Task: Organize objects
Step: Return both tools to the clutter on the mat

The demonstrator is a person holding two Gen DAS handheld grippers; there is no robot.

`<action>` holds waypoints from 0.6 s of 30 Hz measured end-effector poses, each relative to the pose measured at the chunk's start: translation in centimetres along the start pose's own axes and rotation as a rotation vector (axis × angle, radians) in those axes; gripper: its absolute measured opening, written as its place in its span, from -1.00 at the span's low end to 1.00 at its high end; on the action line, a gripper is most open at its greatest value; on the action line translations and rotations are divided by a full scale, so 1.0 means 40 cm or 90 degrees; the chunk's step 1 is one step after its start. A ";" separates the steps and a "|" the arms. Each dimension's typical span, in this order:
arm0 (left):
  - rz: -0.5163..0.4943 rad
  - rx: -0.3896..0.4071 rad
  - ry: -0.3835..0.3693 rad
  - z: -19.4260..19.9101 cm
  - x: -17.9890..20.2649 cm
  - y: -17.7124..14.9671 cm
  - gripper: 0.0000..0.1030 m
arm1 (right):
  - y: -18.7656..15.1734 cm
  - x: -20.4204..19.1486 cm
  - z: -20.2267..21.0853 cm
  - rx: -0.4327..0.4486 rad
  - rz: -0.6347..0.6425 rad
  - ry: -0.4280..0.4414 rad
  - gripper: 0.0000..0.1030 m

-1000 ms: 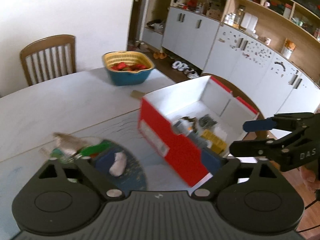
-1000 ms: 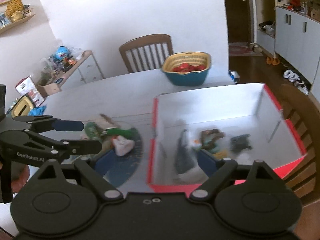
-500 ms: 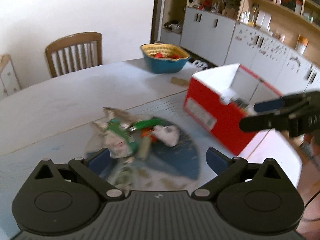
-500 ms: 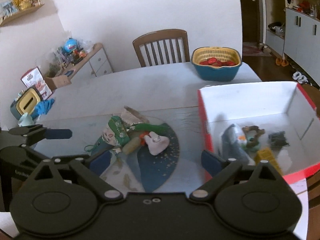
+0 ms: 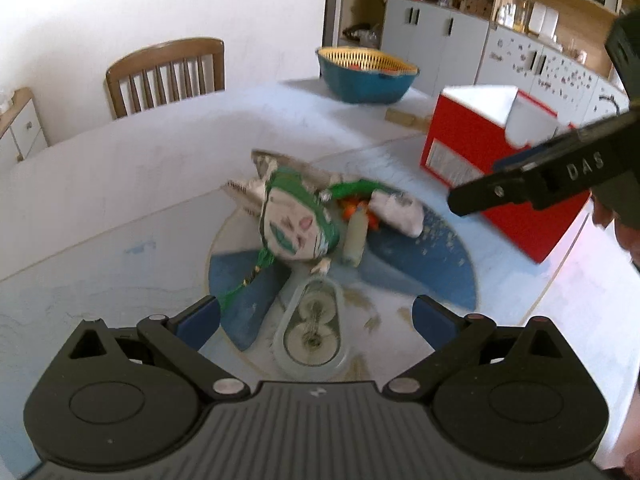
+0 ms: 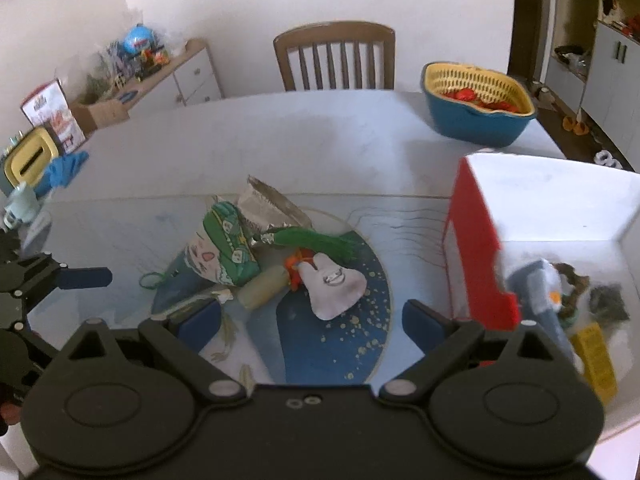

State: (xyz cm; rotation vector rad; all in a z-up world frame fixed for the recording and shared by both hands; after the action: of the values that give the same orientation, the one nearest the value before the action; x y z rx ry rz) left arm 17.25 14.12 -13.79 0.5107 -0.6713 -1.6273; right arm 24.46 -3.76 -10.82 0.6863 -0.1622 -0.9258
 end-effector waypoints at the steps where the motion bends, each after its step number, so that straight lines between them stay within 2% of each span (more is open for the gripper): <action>1: 0.000 -0.002 0.001 -0.010 -0.002 -0.006 1.00 | 0.000 0.000 -0.015 -0.006 0.006 0.000 0.88; 7: -0.015 -0.019 -0.010 -0.061 -0.001 -0.026 0.99 | 0.008 -0.022 -0.097 -0.040 0.075 -0.010 0.87; 18: -0.022 -0.043 -0.006 -0.115 0.006 -0.043 0.99 | 0.011 0.028 -0.183 -0.072 0.058 -0.020 0.58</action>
State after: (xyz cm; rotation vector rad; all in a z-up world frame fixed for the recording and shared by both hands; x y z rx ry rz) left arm 19.01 13.39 -18.31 0.4685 -0.6151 -1.6797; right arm 28.46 -0.98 -16.41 0.5555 -0.1666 -0.8522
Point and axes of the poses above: each gripper's, at about its wrist camera, not at the fingertips, and z roughly against the way its jaws point, x to its right, y to its top, the point moved 1 cm from there along -z, roughly the way its jaws point, and after that the axes turned 1 degree about -z, right-handed, at the moved point
